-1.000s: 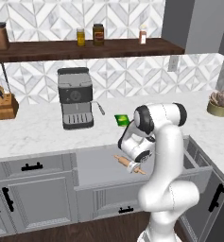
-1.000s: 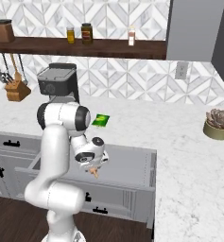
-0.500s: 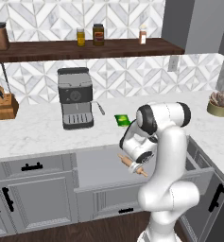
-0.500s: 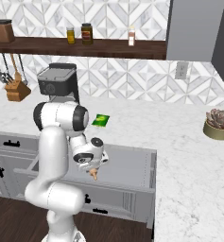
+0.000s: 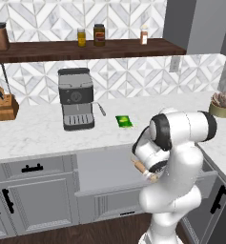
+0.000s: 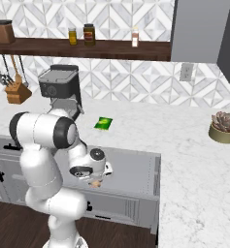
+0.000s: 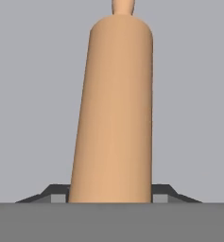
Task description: Pick the rolling pin from the drawer and place it on the counter.
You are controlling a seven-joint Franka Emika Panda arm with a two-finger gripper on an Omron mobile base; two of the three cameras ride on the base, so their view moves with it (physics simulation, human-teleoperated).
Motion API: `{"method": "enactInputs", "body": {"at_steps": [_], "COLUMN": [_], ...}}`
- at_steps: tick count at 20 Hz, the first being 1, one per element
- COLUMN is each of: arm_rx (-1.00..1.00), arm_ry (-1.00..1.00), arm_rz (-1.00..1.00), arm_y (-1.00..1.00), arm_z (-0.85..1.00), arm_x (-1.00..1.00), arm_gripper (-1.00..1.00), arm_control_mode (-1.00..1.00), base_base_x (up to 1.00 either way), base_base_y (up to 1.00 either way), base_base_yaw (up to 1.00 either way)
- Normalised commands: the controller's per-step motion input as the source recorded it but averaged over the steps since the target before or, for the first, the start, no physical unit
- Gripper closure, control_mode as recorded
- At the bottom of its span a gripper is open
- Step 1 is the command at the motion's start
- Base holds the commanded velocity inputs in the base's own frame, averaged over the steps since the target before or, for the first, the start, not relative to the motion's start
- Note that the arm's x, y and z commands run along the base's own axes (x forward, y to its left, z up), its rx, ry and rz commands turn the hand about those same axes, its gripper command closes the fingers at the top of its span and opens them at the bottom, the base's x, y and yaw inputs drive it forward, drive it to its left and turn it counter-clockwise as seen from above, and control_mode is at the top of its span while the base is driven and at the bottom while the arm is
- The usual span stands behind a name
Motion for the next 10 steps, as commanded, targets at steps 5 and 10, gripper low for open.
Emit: {"method": "enactInputs", "body": {"at_steps": [5, 10], "arm_rx": [0.0, 0.0], "arm_ry": [0.13, 0.19], "arm_rz": [-0.13, -0.12], "arm_y": [-0.35, -0.41], "arm_z": [1.0, 1.0], "arm_x": [0.0, 0.06], "arm_gripper": [1.0, 1.0], "arm_control_mode": [-1.0, -1.0], "base_base_x": [0.0, 0.0], "base_base_y": [0.0, 0.0], "base_base_yaw": [0.0, 0.0]}}
